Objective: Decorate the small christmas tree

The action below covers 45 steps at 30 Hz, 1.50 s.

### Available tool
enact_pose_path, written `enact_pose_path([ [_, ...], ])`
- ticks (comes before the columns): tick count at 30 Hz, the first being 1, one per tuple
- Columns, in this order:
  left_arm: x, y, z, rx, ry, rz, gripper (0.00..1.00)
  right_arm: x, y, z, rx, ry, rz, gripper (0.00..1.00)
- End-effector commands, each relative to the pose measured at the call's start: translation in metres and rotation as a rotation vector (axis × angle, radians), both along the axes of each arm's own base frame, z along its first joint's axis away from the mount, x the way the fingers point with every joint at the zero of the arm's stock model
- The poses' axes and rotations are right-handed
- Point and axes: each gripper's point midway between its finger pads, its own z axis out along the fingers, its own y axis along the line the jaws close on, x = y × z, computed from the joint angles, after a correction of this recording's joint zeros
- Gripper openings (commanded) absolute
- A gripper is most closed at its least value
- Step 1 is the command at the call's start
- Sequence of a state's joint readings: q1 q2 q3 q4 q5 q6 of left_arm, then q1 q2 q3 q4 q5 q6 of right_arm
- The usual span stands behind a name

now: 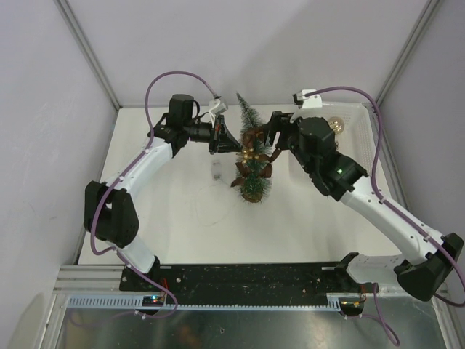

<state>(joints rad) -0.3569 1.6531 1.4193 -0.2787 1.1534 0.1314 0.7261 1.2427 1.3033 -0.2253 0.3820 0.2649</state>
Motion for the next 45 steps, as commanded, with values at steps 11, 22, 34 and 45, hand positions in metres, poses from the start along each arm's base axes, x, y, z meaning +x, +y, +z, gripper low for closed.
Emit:
enact_pose_path([
  [11,-0.008,0.003,0.019,-0.025,-0.052,-0.006,0.00,-0.043,-0.016,0.039,0.104,-0.071,0.095,0.70],
  [22,0.003,0.004,0.019,-0.004,-0.051,0.051,0.00,-0.101,0.052,-0.004,0.221,-0.012,0.520,0.14],
  [34,0.003,0.003,0.025,-0.012,-0.058,0.050,0.00,-0.101,0.091,-0.043,0.215,0.027,0.596,0.00],
  [45,-0.002,0.004,0.033,-0.025,-0.059,0.040,0.00,-0.055,0.077,-0.089,0.079,0.043,0.307,0.00],
])
